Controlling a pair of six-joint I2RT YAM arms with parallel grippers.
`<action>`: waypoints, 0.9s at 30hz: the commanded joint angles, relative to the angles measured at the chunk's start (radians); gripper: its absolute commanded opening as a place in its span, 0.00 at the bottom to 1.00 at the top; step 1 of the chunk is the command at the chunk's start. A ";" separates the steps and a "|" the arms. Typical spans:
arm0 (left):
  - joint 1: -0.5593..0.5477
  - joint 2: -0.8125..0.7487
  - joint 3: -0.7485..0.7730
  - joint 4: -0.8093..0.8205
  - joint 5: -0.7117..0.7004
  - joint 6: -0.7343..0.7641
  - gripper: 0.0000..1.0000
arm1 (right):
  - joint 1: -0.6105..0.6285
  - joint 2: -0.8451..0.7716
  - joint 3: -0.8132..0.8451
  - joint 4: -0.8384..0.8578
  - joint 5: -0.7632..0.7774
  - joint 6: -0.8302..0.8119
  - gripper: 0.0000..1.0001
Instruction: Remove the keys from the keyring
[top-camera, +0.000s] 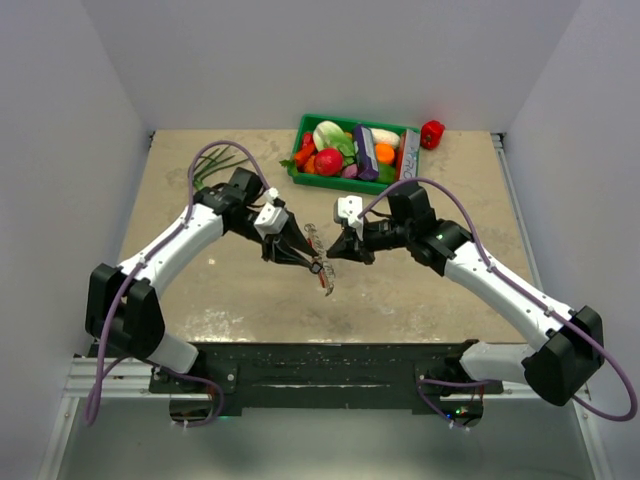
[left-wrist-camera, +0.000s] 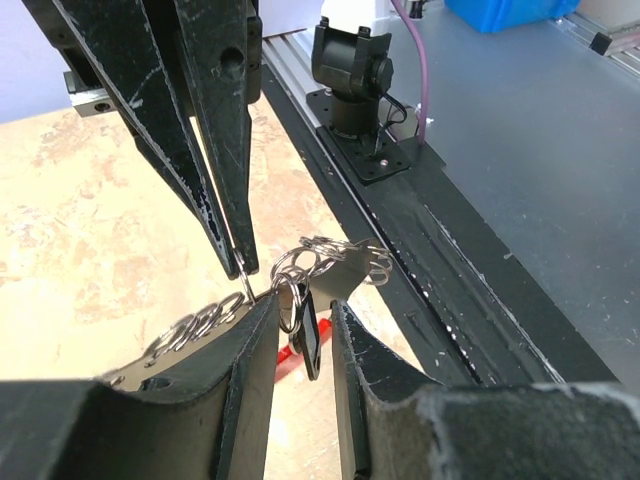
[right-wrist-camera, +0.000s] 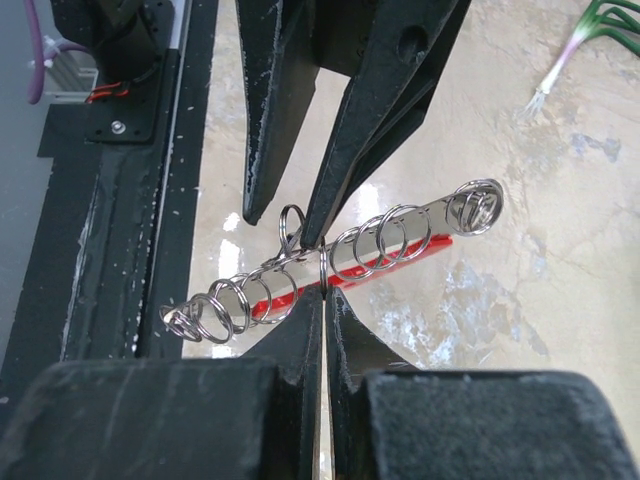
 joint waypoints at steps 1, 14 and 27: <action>0.006 0.000 0.050 -0.015 0.138 0.034 0.33 | 0.000 -0.010 0.021 0.050 0.029 -0.002 0.00; 0.006 0.020 0.071 -0.024 0.122 0.034 0.33 | 0.011 -0.001 0.015 0.049 0.060 -0.016 0.00; 0.005 0.037 0.087 -0.021 0.099 0.016 0.32 | 0.045 0.009 0.012 0.032 0.132 -0.056 0.00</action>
